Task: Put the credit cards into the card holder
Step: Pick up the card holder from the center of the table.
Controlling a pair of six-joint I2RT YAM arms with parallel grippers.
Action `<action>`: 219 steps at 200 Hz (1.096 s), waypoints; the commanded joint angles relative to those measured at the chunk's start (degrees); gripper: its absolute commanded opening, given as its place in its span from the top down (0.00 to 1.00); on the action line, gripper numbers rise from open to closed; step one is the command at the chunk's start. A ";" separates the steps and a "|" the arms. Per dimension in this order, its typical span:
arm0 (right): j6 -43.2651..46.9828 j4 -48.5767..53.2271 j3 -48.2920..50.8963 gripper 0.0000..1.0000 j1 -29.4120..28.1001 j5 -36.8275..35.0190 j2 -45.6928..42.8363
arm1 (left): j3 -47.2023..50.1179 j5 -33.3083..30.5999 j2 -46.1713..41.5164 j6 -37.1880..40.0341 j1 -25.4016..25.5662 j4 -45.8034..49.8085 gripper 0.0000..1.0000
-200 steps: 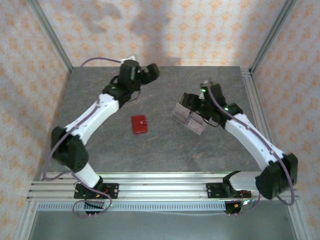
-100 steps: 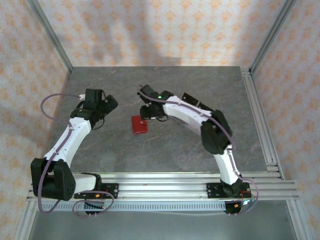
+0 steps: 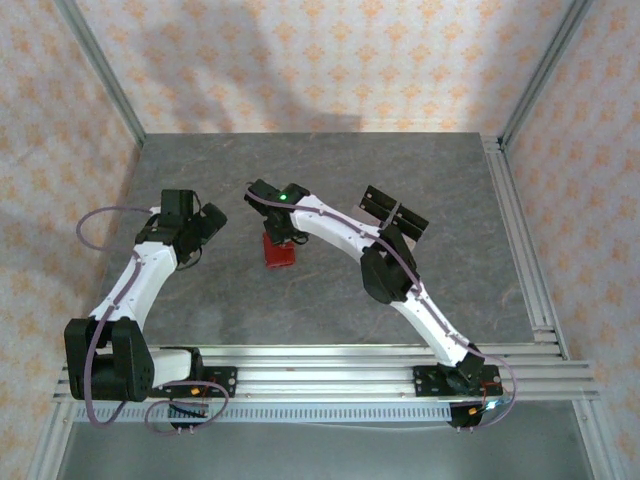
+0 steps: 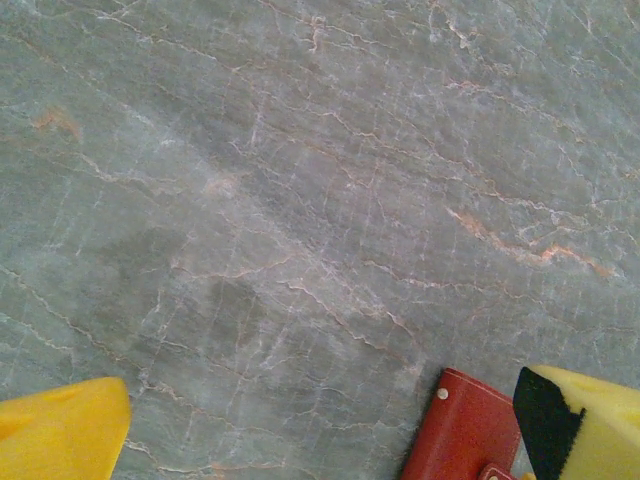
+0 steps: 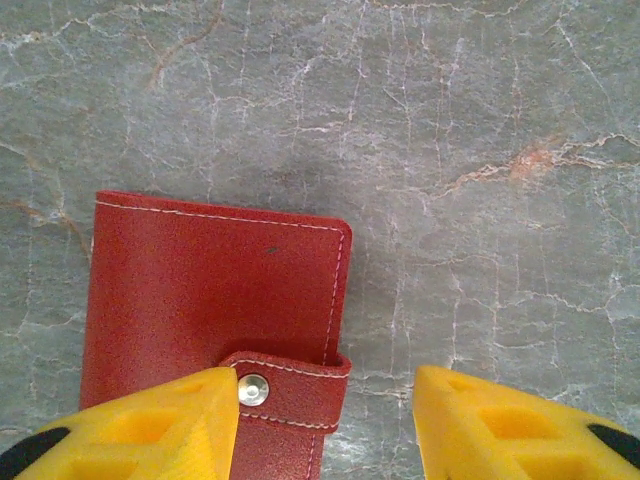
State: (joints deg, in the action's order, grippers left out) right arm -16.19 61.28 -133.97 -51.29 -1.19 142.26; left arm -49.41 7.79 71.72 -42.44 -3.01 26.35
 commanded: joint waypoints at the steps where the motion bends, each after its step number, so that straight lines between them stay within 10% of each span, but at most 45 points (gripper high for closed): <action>1: 0.66 2.00 -2.07 0.51 -0.60 -1.82 1.22 | 0.67 0.78 -0.64 -0.41 -0.63 -0.33 0.00; 219: -0.06 -0.36 -1.28 0.62 -1.84 -1.79 3.53 | 1.15 1.43 -0.27 1.48 -0.69 -0.81 0.00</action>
State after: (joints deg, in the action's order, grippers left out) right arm -16.27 60.40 -135.24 -52.84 -1.13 145.77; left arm -48.99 9.04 71.72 -41.98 -3.16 26.11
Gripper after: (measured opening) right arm 0.408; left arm 0.999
